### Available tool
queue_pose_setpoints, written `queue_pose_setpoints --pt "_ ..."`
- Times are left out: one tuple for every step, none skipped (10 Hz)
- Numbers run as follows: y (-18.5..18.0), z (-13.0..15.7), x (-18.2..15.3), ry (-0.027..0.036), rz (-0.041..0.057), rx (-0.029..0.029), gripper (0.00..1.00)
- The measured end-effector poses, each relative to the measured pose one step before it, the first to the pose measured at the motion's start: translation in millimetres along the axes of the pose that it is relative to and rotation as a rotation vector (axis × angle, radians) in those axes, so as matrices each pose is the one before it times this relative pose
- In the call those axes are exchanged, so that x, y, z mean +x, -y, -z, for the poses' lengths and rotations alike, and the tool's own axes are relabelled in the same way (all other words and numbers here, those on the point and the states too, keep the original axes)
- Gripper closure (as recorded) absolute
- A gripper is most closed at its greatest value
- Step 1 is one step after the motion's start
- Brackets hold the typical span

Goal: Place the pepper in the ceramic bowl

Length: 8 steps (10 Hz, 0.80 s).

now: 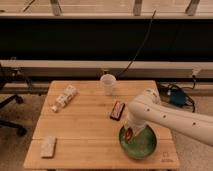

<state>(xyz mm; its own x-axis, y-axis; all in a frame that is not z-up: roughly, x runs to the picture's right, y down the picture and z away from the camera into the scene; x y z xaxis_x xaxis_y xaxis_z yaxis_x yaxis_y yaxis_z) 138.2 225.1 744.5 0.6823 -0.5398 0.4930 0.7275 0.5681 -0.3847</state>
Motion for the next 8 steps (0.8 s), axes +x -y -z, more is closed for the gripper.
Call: queue_pose_setpoints --pt "-3.29 1.19 0.53 0.00116 -0.00318 -0.00125 0.24" --pt "-2.53 0.83 0.47 0.00137 -0.00354 -0.00059 0.2" --pt "-3.86 0.8 1.75 0.00095 -0.00723 -0.00114 0.2" --pt "-3.53 1.19 2.27 -0.00077 -0.00793 -0.00048 0.2" --pt "-4.41 2.53 3.94 -0.00228 -0.01427 0.00183 0.2" --pt "-3.5 3.08 3.95 -0.00201 -0.01573 0.01177 0.2" --pt "-3.63 4.63 4.19 0.00033 -0.00828 0.01829 0.2" --pt "1.95 -0.43 -0.79 0.00038 0.00666 -0.00344 0.2"
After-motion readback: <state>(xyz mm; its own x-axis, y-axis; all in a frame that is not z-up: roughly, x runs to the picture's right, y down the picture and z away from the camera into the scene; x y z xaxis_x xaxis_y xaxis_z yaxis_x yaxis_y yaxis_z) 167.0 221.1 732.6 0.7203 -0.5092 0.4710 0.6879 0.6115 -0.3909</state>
